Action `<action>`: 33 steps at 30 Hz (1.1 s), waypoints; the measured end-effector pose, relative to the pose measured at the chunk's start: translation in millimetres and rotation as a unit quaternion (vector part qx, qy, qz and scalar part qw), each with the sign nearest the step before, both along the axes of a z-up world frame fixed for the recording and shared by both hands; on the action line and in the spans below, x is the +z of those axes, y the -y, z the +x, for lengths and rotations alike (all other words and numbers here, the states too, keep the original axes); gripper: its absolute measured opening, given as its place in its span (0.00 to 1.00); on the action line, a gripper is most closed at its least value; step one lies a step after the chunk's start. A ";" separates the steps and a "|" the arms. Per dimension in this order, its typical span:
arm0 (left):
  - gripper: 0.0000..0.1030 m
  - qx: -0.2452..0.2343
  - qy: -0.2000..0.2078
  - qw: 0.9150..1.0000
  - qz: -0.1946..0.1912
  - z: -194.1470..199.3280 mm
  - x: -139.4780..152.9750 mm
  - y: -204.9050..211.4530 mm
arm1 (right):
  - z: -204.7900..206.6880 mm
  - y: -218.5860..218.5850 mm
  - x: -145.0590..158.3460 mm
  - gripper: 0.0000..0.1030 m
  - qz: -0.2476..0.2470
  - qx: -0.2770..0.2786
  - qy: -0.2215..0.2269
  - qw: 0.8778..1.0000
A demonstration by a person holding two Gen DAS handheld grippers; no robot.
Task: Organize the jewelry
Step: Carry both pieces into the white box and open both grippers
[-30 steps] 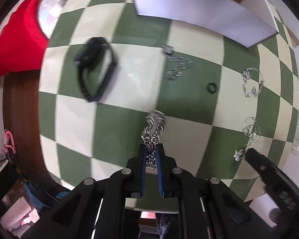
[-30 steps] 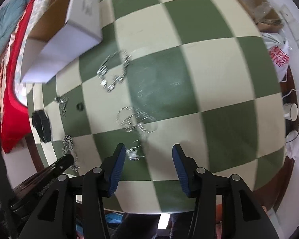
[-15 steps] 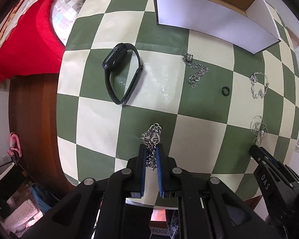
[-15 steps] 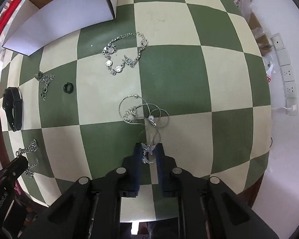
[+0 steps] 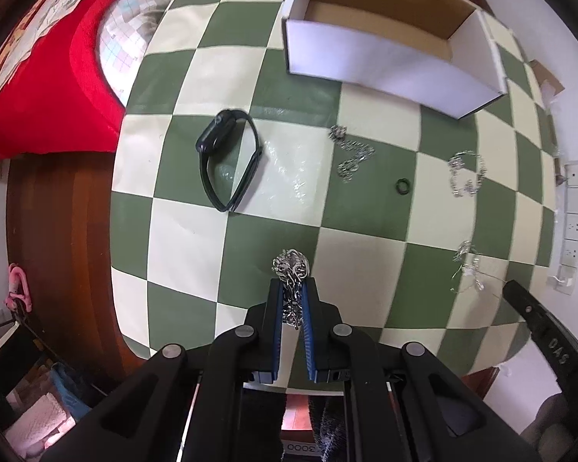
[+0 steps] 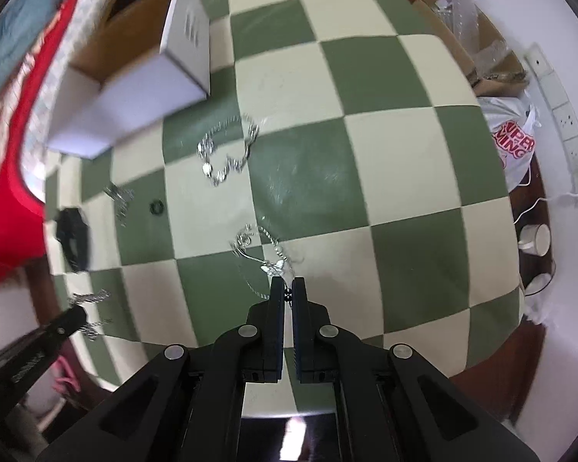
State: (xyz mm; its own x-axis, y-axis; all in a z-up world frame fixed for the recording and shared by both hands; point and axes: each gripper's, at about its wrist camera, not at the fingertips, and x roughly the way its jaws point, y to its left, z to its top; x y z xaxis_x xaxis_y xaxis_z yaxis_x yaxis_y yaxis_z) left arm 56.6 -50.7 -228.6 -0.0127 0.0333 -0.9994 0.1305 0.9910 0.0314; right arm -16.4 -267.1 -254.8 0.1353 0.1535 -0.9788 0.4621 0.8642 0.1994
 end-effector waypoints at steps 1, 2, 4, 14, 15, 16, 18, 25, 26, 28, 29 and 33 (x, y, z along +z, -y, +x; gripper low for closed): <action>0.07 -0.003 0.003 1.000 -0.006 -0.4 5.9 1.0 | -2.1 5.3 3.2 0.03 0.002 -0.001 0.006 1.000; 0.07 -0.006 0.005 1.000 -0.011 -0.8 9.5 1.2 | -4.1 8.9 9.8 0.03 0.002 -0.001 0.013 1.000; 0.07 -0.014 0.011 1.000 -0.022 4.0 23.9 9.3 | -4.9 18.2 23.2 0.03 0.000 0.001 0.025 1.000; 0.07 -0.019 0.030 0.996 -0.080 14.1 91.9 19.8 | -4.8 32.3 100.8 0.03 0.015 -0.003 0.082 0.996; 0.07 -0.019 0.032 0.996 -0.082 15.7 98.6 20.5 | -3.8 32.3 110.7 0.03 0.017 -0.003 0.090 0.996; 0.07 -0.018 0.033 0.995 -0.088 18.4 107.0 21.7 | -4.2 34.4 119.4 0.03 0.020 -0.003 0.097 0.995; 0.07 -0.017 0.033 0.994 -0.102 23.5 120.5 24.3 | -1.5 35.7 140.7 0.03 0.028 -0.003 0.113 0.993; 0.07 -0.032 0.073 0.989 -0.127 53.4 175.5 41.1 | 21.2 42.0 208.4 0.03 0.051 0.014 0.176 0.983; 0.07 -0.034 0.077 0.988 -0.129 57.9 181.1 43.0 | 27.1 43.1 218.1 0.03 0.054 0.018 0.186 0.981; 0.07 -0.039 0.086 0.986 -0.136 68.3 190.9 47.4 | 40.1 44.2 235.3 0.03 0.060 0.027 0.201 0.977; 0.07 -0.044 0.091 0.985 -0.139 74.6 195.0 50.0 | 48.1 44.4 244.3 0.03 0.060 0.032 0.211 0.975; 0.07 -0.059 0.095 0.983 -0.145 103.4 196.1 59.5 | 79.1 40.8 266.5 0.03 0.052 0.045 0.230 0.971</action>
